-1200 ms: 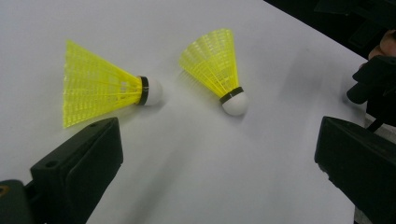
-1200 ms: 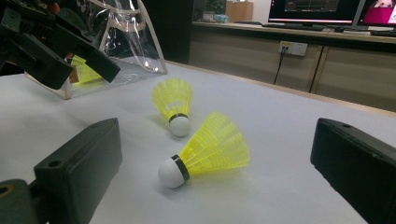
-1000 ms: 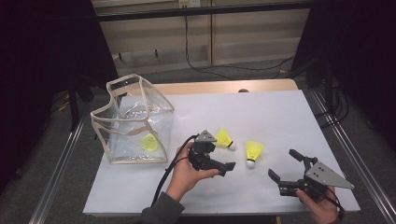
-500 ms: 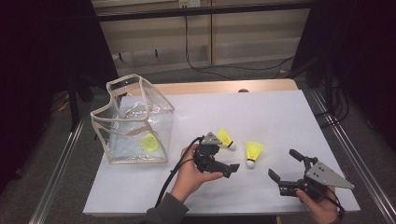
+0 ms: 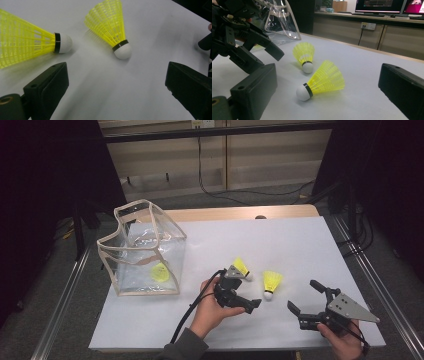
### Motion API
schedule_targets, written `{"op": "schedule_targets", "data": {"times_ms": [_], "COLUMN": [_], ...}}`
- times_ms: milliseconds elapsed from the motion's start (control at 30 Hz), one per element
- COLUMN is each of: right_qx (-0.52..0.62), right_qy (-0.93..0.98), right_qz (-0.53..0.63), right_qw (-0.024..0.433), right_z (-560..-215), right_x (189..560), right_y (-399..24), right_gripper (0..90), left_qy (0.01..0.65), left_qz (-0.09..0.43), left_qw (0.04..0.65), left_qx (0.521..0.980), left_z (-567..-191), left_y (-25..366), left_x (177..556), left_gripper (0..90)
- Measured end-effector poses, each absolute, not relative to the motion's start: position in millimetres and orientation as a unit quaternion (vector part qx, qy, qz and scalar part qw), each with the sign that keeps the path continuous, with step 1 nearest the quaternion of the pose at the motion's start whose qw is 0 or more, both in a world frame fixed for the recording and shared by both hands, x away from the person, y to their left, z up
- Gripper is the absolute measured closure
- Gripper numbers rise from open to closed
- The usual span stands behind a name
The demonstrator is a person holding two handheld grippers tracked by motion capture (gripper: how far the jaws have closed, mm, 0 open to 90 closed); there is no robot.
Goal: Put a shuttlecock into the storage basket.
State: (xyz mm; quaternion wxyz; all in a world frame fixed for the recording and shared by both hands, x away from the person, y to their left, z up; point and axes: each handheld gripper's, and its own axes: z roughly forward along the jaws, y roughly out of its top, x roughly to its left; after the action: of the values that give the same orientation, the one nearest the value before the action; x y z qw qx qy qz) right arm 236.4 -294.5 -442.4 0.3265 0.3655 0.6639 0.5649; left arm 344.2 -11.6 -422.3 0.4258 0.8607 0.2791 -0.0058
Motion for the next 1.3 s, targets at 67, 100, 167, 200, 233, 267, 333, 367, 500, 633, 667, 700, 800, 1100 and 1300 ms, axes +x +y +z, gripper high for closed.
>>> {"op": "schedule_targets", "data": {"times_ms": [67,100,167,200,233,267,333,367,500,633,667,700,800,1100,1300], "right_qx": [0.366,0.366,0.366,0.366,0.366,0.365,0.365,0.365,0.364,0.364,0.365,0.366,0.364,0.365,0.362], "right_qy": [0.664,0.664,0.665,0.665,0.665,0.665,0.665,0.665,0.665,0.665,0.665,0.665,0.665,0.664,0.666], "right_qz": [0.565,0.565,0.564,0.564,0.564,0.564,0.564,0.564,0.564,0.564,0.564,0.564,0.564,0.564,0.564], "right_qw": [0.326,0.326,0.326,0.325,0.326,0.327,0.326,0.326,0.326,0.327,0.327,0.326,0.327,0.327,0.328], "right_z": [-442,-442,-443,-443,-443,-442,-443,-443,-442,-443,-443,-443,-442,-442,-442], "right_x": [236,236,236,236,236,237,236,236,236,236,236,236,237,236,236], "right_y": [-295,-295,-295,-294,-294,-294,-294,-294,-294,-294,-294,-294,-295,-295,-294], "right_gripper": [1.9,1.9,1.9,1.9,1.9,1.9,1.9,1.9,1.9,1.9,1.9,1.9,1.9,1.9,1.9], "left_qy": [0.278,0.275,0.275,0.275,0.274,0.273,0.271,0.272,0.273,0.275,0.273,0.273,0.268,0.270,0.273], "left_qz": [-0.004,-0.003,-0.003,-0.002,-0.002,-0.004,-0.001,-0.002,0.002,0.004,0.006,0.006,0.006,0.010,0.009], "left_qw": [0.424,0.423,0.425,0.426,0.425,0.425,0.425,0.425,0.424,0.428,0.424,0.426,0.425,0.429,0.424], "left_qx": [0.862,0.863,0.863,0.862,0.863,0.863,0.864,0.863,0.863,0.861,0.863,0.862,0.865,0.862,0.864], "left_z": [-423,-424,-424,-424,-424,-424,-424,-424,-425,-426,-425,-426,-426,-427,-429], "left_y": [-14,-14,-16,-17,-18,-19,-21,-22,-24,-24,-25,-26,-29,-35,-39], "left_x": [344,344,343,343,342,342,342,342,344,346,346,346,346,348,351], "left_gripper": [5.1,5.7,6.6,6.8,7.1,7.6,8.1,8.5,10.6,11.5,11.7,11.8,13.0,15.5,17.0]}}
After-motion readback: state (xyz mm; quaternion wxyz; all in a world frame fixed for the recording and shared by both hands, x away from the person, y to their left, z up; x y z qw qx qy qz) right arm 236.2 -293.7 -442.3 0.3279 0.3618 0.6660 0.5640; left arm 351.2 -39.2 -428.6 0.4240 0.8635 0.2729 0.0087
